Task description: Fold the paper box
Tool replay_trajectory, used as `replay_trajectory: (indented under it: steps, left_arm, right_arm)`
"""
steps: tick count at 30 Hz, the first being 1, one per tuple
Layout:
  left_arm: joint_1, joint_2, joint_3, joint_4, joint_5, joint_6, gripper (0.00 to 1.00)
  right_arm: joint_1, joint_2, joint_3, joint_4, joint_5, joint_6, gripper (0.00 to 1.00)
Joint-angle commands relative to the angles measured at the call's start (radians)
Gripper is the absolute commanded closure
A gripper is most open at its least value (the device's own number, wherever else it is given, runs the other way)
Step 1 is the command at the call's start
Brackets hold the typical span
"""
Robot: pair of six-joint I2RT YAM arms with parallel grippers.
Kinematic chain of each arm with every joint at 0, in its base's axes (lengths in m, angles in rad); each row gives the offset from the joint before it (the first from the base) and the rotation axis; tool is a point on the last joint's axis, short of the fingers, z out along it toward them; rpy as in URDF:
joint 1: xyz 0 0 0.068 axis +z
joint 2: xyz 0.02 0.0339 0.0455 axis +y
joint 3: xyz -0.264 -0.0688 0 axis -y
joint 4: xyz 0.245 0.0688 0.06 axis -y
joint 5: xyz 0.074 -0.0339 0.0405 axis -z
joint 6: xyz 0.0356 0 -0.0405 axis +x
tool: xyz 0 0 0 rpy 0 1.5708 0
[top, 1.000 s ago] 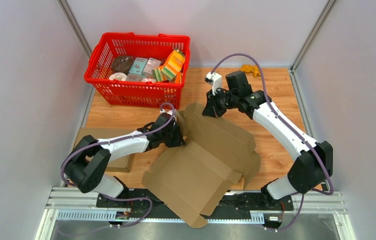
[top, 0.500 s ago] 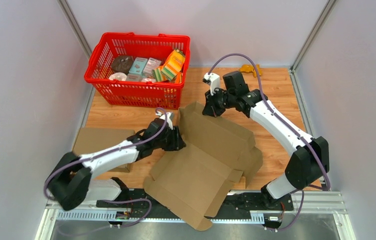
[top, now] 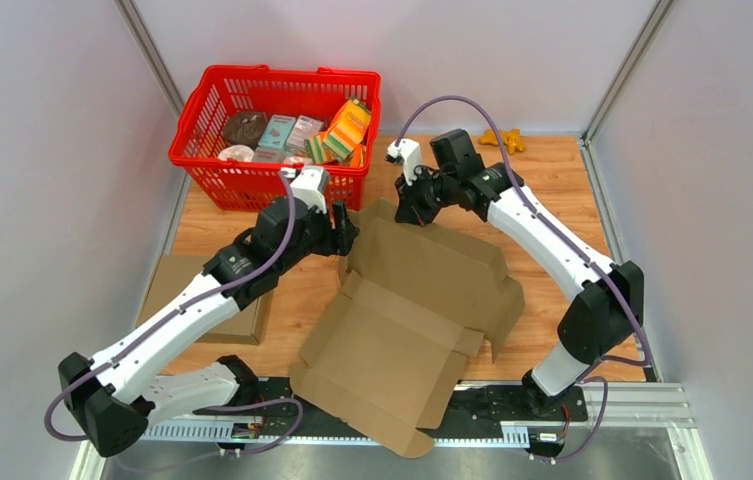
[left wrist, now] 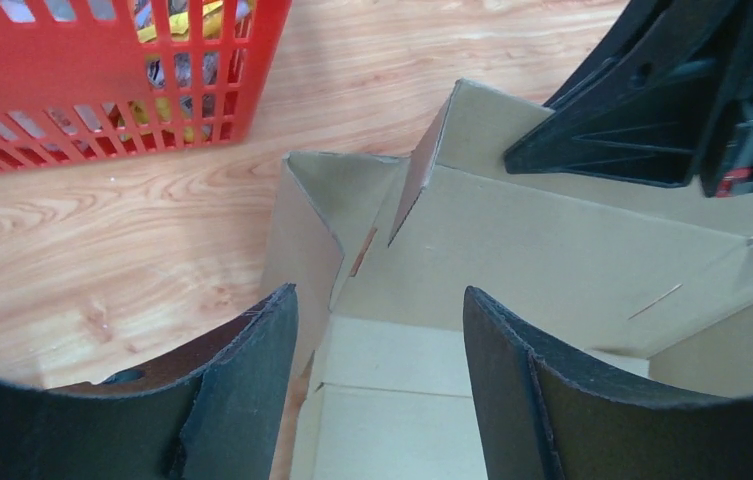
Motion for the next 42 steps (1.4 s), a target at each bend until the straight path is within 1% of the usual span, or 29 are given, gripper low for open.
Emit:
replay_trajectory:
  steps: [1,6,9,10,11,12,13,15,16,20,21,22,23,24,25,26,27,28,29,31,32,33,35,36,37,38,39,40,42]
  left_arm:
    - [0.002,0.043,0.065,0.015,0.002,0.132,0.30]
    - [0.002,0.143,0.156,0.000,0.033,0.209,0.29]
    - [0.001,0.214,0.210,-0.051,0.018,0.233,0.34]
    - [0.002,0.229,0.236,-0.068,0.006,0.233,0.40]
    - [0.001,0.253,0.243,-0.080,-0.011,0.240,0.42]
    - [0.001,0.260,0.244,-0.083,-0.016,0.243,0.44]
    - [0.002,0.264,0.237,-0.079,-0.027,0.243,0.51]
    - [0.001,0.272,0.228,-0.065,-0.027,0.250,0.58]
    - [0.001,0.275,0.225,-0.065,-0.028,0.253,0.64]
    - [0.001,0.281,0.230,-0.066,-0.044,0.281,0.83]
    - [0.001,0.280,0.230,-0.068,-0.050,0.286,0.91]
    - [-0.001,0.275,0.230,-0.068,-0.067,0.289,0.95]
    - [0.001,0.274,0.228,-0.069,-0.076,0.295,0.99]
    - [0.001,0.271,0.224,-0.071,-0.087,0.295,1.00]
    - [0.001,0.261,0.218,-0.071,-0.105,0.295,1.00]
    - [0.001,0.257,0.213,-0.068,-0.111,0.290,1.00]
    - [0.001,0.248,0.199,-0.063,-0.117,0.287,1.00]
    - [0.001,0.237,0.191,-0.062,-0.131,0.275,1.00]
    - [0.001,0.228,0.184,-0.051,-0.136,0.269,1.00]
    - [0.001,0.206,0.156,-0.031,-0.145,0.240,1.00]
    - [0.001,0.200,0.145,-0.013,-0.143,0.230,1.00]
    - [0.001,0.195,0.129,-0.003,-0.140,0.221,1.00]
    - [0.001,0.186,0.115,0.017,-0.128,0.197,1.00]
    - [0.001,0.185,0.106,0.023,-0.125,0.189,1.00]
    - [0.001,0.183,0.101,0.027,-0.120,0.177,1.00]
    - [0.001,0.185,0.098,0.041,-0.120,0.172,1.00]
    - [0.001,0.186,0.090,0.046,-0.120,0.169,1.00]
    - [0.001,0.189,0.089,0.050,-0.120,0.164,1.00]
    - [0.001,0.191,0.084,0.055,-0.125,0.155,1.00]
  right_arm:
    - [0.012,0.015,0.093,-0.042,-0.073,-0.095,1.00]
    - [0.027,0.049,0.164,-0.107,-0.101,-0.124,1.00]
    - [0.036,0.049,0.161,-0.115,-0.102,-0.132,1.00]
    - [0.036,0.048,0.159,-0.117,-0.102,-0.132,1.00]
    - [0.036,0.044,0.156,-0.112,-0.109,-0.132,1.00]
    - [0.038,0.041,0.153,-0.106,-0.112,-0.132,1.00]
    - [0.038,0.040,0.154,-0.106,-0.115,-0.132,1.00]
    - [0.041,0.040,0.162,-0.112,-0.124,-0.133,1.00]
    - [0.044,0.043,0.170,-0.114,-0.124,-0.136,1.00]
    - [0.055,0.049,0.188,-0.126,-0.109,-0.133,1.00]
    - [0.058,0.049,0.188,-0.124,-0.104,-0.129,1.00]
    - [0.059,0.046,0.184,-0.120,-0.093,-0.112,1.00]
    - [0.061,0.041,0.176,-0.108,-0.078,-0.104,1.00]
    - [0.061,0.037,0.168,-0.097,-0.066,-0.094,1.00]
    - [0.061,0.032,0.151,-0.083,-0.017,-0.069,0.96]
    - [0.061,0.020,0.145,-0.054,0.017,-0.019,0.78]
    - [0.061,0.015,0.142,-0.046,0.052,0.018,0.76]
    - [0.059,0.012,0.145,-0.046,0.128,0.058,0.71]
    - [0.061,0.009,0.162,-0.061,0.176,0.166,0.51]
    - [0.059,0.005,0.191,-0.113,0.250,0.265,0.43]
    - [0.062,-0.015,0.197,-0.152,0.278,0.328,0.33]
    - [0.061,-0.034,0.190,-0.166,0.311,0.438,0.29]
    - [0.059,-0.102,0.167,-0.193,0.378,0.546,0.18]
    - [0.061,-0.126,0.145,-0.200,0.391,0.637,0.15]
    - [0.061,-0.149,0.138,-0.206,0.431,0.685,0.13]
    - [0.064,-0.193,0.128,-0.213,0.445,0.737,0.07]
    - [0.065,-0.216,0.099,-0.207,0.450,0.852,0.02]
    - [0.068,-0.242,0.079,-0.198,0.467,0.914,0.00]
    - [0.090,-0.322,0.017,-0.135,0.509,1.091,0.00]
